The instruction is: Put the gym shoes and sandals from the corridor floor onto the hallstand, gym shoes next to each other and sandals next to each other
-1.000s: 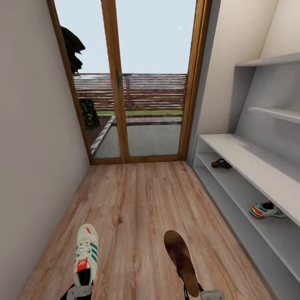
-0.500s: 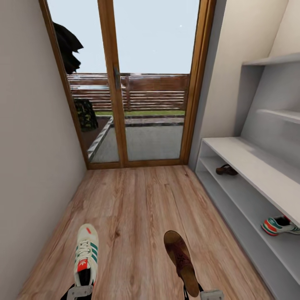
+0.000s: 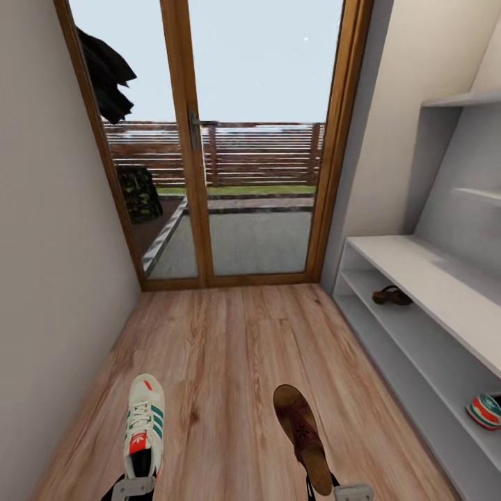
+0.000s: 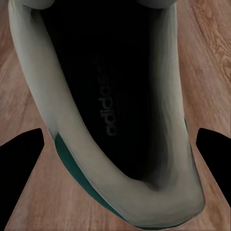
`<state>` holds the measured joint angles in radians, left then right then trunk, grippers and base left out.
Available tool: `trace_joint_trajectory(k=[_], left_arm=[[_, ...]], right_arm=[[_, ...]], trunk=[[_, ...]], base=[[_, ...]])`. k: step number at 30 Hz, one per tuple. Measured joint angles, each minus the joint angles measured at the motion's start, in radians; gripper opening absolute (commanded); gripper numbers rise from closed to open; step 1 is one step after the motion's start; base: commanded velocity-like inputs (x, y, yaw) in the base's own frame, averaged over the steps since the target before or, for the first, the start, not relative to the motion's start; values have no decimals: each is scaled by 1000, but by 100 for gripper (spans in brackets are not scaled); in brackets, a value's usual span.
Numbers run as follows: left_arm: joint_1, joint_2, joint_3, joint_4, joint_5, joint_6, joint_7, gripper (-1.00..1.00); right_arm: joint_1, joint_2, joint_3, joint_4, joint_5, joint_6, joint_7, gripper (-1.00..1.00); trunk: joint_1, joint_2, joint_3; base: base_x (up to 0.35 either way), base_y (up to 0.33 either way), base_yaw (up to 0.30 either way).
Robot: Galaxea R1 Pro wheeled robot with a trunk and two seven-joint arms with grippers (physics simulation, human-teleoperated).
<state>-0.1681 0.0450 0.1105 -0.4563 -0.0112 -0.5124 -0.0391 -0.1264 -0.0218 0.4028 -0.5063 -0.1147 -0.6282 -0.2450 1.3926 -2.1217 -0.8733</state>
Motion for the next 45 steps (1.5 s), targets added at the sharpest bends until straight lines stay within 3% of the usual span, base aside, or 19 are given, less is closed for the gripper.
trace_joint_trajectory(k=[15, 45], left_arm=[[0, 0, 0, 0, 0, 0, 0, -100], [0, -1, -1, 0, 0, 0, -1, -100]], right_arm=[[0, 0, -3, -6, -1, 0, -1, -100], [0, 1, -3, 2, -2, 0, -2, -100]], trunk=[[0, 0, 0], [0, 0, 0]], base=[[323, 95, -15], [123, 314, -260]])
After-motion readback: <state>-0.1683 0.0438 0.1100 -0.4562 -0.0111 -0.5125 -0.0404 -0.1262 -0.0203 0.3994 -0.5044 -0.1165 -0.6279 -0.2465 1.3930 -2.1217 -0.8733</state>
